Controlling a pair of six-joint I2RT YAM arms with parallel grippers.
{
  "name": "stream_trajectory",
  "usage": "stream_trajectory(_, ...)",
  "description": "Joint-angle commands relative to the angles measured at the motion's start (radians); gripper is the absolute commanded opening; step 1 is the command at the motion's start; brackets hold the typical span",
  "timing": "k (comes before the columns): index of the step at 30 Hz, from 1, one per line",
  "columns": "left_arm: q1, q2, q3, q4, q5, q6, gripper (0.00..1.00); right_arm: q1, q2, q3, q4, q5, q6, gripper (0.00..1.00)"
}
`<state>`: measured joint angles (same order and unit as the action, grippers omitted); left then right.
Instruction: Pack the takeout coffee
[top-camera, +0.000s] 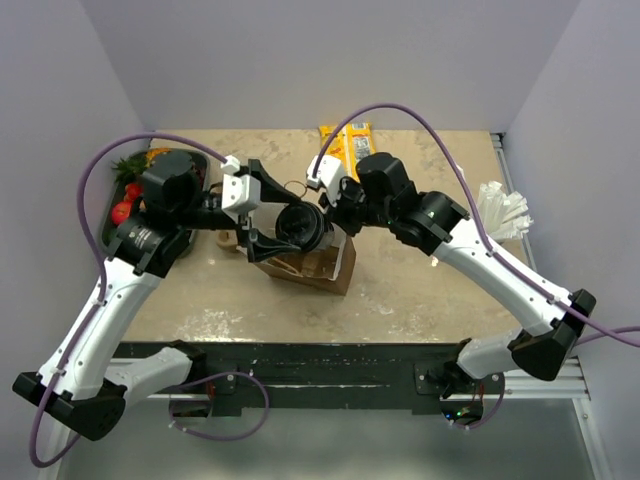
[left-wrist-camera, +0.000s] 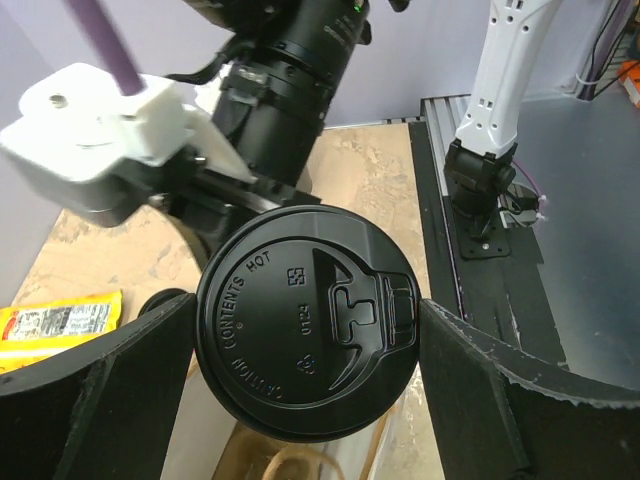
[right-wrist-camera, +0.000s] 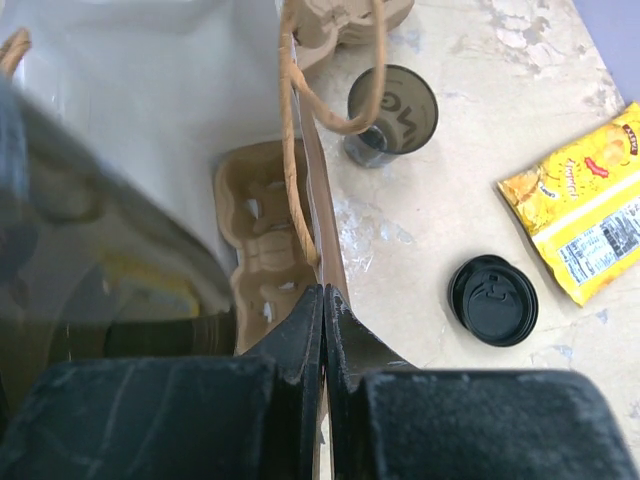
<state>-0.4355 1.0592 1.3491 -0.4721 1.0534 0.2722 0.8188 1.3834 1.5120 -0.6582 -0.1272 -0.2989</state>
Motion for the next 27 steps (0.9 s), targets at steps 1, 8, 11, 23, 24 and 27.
stream_trajectory(1,-0.045,-0.025,-0.034,0.033,-0.062,0.054,0.00,-0.001,0.009,0.097,0.049,0.032,0.035,0.00)
stream_trajectory(8,-0.068,-0.013,-0.042,-0.069,-0.153,0.199,0.00,-0.001,-0.024,0.071,0.034,-0.002,0.029,0.00)
stream_trajectory(11,-0.069,-0.011,-0.045,-0.097,-0.190,0.242,0.00,-0.001,-0.058,0.033,0.032,-0.020,0.026,0.00)
stream_trajectory(23,-0.144,-0.013,-0.192,-0.014,-0.312,0.378,0.00,-0.001,-0.159,-0.120,0.054,-0.129,0.049,0.00)
stream_trajectory(24,-0.149,0.007,-0.185,-0.005,-0.319,0.371,0.00,-0.001,-0.167,-0.128,0.054,-0.140,0.047,0.00)
stream_trajectory(27,-0.176,0.030,-0.189,0.003,-0.332,0.378,0.00,-0.001,-0.190,-0.164,0.061,-0.143,0.053,0.00)
